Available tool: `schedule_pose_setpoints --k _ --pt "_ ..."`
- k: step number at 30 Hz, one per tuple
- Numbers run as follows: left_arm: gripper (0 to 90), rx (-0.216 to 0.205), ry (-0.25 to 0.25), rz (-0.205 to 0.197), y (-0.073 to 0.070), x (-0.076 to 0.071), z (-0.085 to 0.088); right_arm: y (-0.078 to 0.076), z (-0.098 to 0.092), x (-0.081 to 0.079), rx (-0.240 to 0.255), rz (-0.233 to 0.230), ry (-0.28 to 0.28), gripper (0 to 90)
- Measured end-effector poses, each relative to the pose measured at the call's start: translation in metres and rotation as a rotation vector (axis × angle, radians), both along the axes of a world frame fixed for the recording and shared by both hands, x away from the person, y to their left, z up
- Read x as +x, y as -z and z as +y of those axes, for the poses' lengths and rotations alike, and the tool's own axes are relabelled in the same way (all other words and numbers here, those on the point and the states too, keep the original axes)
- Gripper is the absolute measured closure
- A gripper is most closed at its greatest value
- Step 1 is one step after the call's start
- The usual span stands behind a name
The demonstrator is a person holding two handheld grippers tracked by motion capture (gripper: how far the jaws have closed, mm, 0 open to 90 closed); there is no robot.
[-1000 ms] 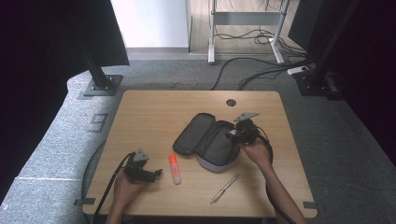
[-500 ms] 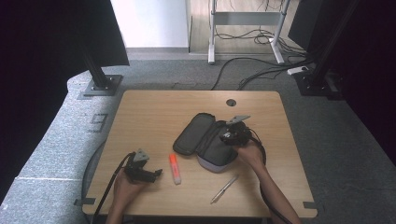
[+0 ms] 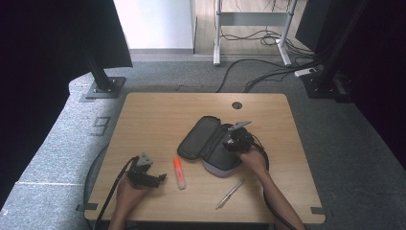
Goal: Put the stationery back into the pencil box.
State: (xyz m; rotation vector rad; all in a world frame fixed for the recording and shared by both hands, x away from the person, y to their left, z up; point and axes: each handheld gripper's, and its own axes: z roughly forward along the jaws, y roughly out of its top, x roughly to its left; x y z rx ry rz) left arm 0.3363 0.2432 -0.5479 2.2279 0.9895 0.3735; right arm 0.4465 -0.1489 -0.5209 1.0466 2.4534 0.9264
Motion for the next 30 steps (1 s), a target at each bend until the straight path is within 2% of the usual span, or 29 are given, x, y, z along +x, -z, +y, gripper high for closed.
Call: schedule_pose_setpoints --k 8,11,19,30 --pt "6.1 0.000 0.001 0.000 0.000 0.000 0.000 0.004 -0.001 0.002 -0.005 0.013 -0.001 45.0" --pt "6.1 0.000 0.001 0.001 0.000 0.000 0.000 0.003 -0.002 0.002 0.009 0.017 0.002 39.7" --pt "6.1 0.000 0.001 0.000 0.000 0.000 0.000 -0.005 -0.001 -0.001 0.012 0.005 0.001 33.0" --pt "6.1 0.000 0.001 0.000 0.000 0.000 0.000 -0.019 -0.007 -0.010 0.018 -0.013 -0.014 31.3"
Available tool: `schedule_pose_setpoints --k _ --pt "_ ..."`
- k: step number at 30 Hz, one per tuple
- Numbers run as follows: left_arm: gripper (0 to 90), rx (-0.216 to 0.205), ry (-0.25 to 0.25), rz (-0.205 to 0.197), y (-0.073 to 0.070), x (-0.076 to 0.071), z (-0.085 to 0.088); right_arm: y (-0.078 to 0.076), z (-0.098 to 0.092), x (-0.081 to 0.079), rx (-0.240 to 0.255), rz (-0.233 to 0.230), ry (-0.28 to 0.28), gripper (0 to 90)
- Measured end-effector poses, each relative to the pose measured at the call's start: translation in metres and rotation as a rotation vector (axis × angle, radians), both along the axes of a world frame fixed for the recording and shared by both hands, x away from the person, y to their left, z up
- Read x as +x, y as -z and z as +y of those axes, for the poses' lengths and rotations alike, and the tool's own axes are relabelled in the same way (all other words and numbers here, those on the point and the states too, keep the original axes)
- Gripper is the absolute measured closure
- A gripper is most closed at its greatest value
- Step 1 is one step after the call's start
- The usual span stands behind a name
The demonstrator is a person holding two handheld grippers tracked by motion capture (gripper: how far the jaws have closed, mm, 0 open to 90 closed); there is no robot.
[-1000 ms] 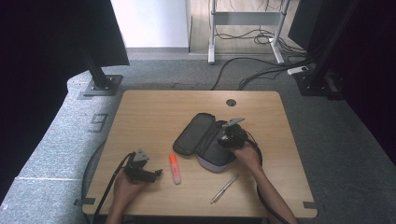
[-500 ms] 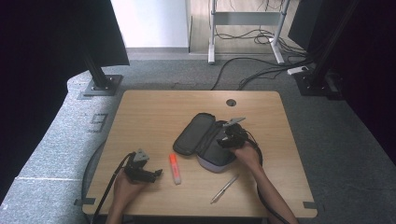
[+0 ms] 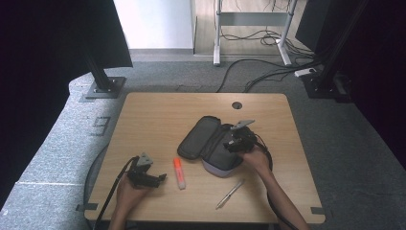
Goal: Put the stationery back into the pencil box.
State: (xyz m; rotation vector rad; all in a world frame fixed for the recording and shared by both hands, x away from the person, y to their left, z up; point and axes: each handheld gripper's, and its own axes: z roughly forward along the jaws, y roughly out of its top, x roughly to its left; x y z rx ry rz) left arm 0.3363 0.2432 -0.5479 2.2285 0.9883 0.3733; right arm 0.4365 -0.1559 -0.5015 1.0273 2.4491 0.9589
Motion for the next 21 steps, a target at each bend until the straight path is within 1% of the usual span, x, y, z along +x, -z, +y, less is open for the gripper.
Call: schedule_pose_setpoints --k 6,15,21 --pt "6.1 0.000 0.000 0.000 0.000 0.000 0.000 -0.005 -0.008 -0.006 -0.003 -0.003 -0.005 31.3" --pt "6.1 0.000 0.000 0.000 0.000 0.000 0.000 -0.009 -0.023 -0.013 0.016 0.001 -0.002 31.2" --pt "6.1 0.000 0.000 0.000 0.000 0.000 0.000 -0.010 -0.029 -0.019 0.017 0.006 -0.001 29.2"
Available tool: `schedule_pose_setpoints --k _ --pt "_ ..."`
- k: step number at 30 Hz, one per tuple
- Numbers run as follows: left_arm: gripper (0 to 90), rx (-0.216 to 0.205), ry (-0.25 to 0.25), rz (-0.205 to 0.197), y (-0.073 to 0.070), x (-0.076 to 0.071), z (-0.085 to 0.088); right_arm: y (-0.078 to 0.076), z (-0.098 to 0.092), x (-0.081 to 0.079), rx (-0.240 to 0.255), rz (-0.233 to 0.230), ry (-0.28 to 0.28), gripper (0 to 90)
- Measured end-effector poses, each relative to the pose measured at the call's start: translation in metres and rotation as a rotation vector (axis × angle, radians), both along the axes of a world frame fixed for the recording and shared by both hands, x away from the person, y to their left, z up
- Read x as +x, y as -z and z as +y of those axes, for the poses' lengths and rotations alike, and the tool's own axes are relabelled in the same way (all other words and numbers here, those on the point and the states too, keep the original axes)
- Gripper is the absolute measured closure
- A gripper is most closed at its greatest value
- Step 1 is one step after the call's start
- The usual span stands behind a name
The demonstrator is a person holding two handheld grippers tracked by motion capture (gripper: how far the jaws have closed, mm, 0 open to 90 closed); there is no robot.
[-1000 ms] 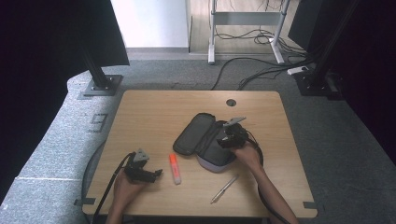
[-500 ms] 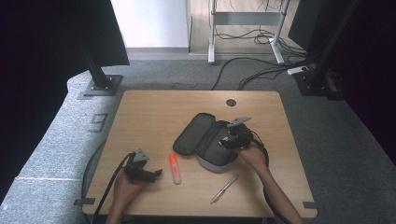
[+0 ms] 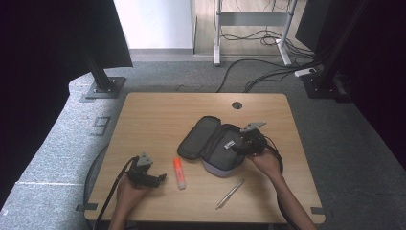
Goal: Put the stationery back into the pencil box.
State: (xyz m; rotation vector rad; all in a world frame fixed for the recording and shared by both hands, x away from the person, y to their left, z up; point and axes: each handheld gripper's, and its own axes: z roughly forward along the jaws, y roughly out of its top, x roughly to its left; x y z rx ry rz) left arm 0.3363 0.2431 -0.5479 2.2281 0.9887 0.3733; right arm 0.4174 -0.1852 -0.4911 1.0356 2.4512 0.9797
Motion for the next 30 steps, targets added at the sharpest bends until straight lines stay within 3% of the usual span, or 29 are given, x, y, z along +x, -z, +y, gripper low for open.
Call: schedule_pose_setpoints --k 18,30 --pt "6.1 0.000 0.001 0.000 0.000 0.000 0.000 -0.007 -0.013 -0.025 0.034 0.003 -0.037 15.5" --pt "6.1 0.000 0.000 0.000 0.000 0.000 0.000 -0.009 -0.018 -0.043 0.036 -0.004 -0.049 12.3"
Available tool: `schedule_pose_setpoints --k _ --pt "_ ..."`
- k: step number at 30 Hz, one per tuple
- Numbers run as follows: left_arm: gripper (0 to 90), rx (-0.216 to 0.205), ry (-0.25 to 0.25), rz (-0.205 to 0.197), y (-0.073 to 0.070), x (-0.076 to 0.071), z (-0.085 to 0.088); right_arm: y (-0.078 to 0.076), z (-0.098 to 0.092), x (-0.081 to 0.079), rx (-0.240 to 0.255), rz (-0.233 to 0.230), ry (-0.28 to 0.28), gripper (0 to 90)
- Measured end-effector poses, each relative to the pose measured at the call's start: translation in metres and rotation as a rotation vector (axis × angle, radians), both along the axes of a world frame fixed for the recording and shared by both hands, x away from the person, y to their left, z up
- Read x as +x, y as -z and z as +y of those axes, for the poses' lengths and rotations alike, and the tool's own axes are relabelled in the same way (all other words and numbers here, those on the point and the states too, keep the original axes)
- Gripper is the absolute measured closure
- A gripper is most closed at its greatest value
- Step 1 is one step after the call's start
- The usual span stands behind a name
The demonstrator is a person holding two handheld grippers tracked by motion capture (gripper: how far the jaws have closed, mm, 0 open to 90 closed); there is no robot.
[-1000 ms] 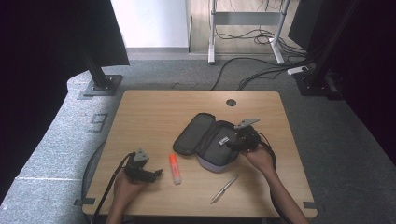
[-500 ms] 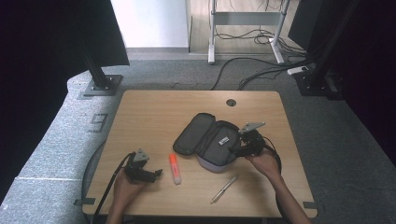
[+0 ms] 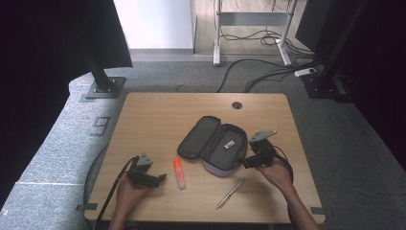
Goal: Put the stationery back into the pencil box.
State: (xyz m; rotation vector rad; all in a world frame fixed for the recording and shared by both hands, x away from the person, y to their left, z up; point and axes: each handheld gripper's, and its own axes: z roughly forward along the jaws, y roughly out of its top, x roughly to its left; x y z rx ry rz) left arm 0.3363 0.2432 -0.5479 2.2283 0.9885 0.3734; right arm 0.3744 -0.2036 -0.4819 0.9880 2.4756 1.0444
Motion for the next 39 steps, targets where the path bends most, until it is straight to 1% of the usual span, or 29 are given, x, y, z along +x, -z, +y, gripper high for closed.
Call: schedule_pose_setpoints --k 3,10,14,20,26,35,39 --pt "6.1 0.000 0.001 0.000 0.000 0.000 0.000 0.000 -0.001 -0.005 -0.004 -0.008 -0.006 10.6" --pt "6.1 0.000 0.001 0.000 0.000 0.000 0.000 0.004 -0.004 -0.016 -0.009 -0.001 -0.004 4.6" --pt "6.1 0.000 0.000 0.000 0.000 0.000 0.000 0.007 -0.005 -0.022 -0.015 -0.004 -0.014 2.9" --pt "6.1 0.000 0.001 0.000 0.000 0.000 0.000 0.009 -0.004 -0.033 -0.017 -0.005 -0.029 1.4" --pt "6.1 0.000 0.001 0.000 0.000 0.000 0.000 0.015 -0.005 -0.045 -0.015 -0.003 -0.056 0.8" --pt "6.1 0.000 0.001 -0.001 0.000 0.000 0.000 0.023 -0.008 -0.060 0.001 0.002 -0.070 1.3" --pt "6.1 0.000 0.001 0.000 0.000 0.000 0.000 0.026 -0.006 -0.065 0.009 0.007 -0.088 1.8"
